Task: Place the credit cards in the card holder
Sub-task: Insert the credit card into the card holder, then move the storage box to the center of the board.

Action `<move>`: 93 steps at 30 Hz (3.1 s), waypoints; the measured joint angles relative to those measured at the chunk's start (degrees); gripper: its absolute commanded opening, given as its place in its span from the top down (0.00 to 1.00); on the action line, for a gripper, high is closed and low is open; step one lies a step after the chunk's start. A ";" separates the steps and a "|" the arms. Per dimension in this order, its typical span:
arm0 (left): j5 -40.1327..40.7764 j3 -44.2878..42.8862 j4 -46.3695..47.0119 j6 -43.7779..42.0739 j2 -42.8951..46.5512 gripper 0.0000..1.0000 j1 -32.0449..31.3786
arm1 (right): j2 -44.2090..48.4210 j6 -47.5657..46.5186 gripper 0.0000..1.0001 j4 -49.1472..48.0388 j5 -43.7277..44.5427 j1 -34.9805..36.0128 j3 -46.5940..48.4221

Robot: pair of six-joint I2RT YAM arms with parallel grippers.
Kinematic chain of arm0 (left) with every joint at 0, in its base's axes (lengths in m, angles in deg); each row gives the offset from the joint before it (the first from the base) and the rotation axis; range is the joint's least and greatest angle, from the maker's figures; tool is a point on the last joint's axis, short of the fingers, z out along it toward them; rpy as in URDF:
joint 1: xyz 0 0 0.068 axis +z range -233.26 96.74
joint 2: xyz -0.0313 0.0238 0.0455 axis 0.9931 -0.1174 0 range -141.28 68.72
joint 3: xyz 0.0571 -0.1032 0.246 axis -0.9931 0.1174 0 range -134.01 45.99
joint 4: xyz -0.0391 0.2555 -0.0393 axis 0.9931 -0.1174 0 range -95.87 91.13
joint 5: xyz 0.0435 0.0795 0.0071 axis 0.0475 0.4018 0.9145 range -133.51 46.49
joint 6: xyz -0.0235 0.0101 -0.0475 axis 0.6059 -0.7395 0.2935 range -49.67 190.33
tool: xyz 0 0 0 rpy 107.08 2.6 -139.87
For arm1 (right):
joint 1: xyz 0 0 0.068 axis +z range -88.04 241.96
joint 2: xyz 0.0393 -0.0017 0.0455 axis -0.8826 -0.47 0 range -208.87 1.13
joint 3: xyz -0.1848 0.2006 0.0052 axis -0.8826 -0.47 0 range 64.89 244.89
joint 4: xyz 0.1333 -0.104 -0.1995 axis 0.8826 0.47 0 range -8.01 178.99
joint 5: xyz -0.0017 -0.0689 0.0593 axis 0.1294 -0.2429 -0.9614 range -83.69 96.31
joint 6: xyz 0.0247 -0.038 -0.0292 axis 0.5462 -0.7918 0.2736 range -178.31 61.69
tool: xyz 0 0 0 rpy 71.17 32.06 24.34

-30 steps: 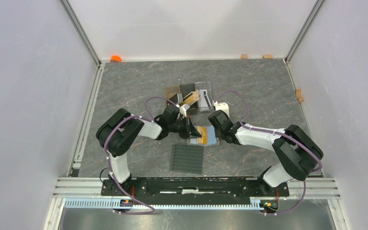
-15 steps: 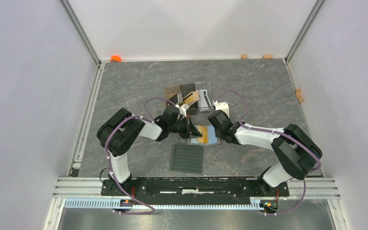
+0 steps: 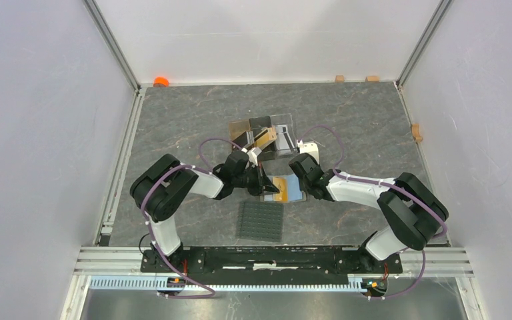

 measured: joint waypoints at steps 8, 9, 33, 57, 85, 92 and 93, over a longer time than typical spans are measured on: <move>0.02 -0.22 -0.04 0.00 -0.26 0.98 -0.11 | 0.00 0.00 1.00 -0.02 -0.02 0.00 0.00; 0.00 -0.35 0.00 0.02 -0.35 0.98 -0.11 | 0.00 0.02 1.00 -0.02 -0.04 0.00 0.00; 2.40 -1.46 0.31 1.81 -0.87 0.98 -1.18 | -0.37 -0.02 1.00 -0.50 0.90 -0.26 -0.02; 4.70 -0.13 -12.02 -6.75 8.41 0.98 -1.38 | 0.59 -9.07 0.49 -9.68 -17.29 -0.37 6.27; 4.66 0.17 -11.50 -6.45 8.31 0.98 -0.87 | -26.95 -13.97 0.33 -24.50 -21.24 -2.62 31.30; 4.20 0.39 -10.43 -6.49 7.41 0.98 -1.01 | -10.01 -14.16 0.26 -16.39 -21.03 -5.73 20.85; 4.09 0.39 -10.29 -6.47 7.17 0.98 -1.01 | -6.12 -13.84 0.25 -15.23 -21.05 -6.27 18.10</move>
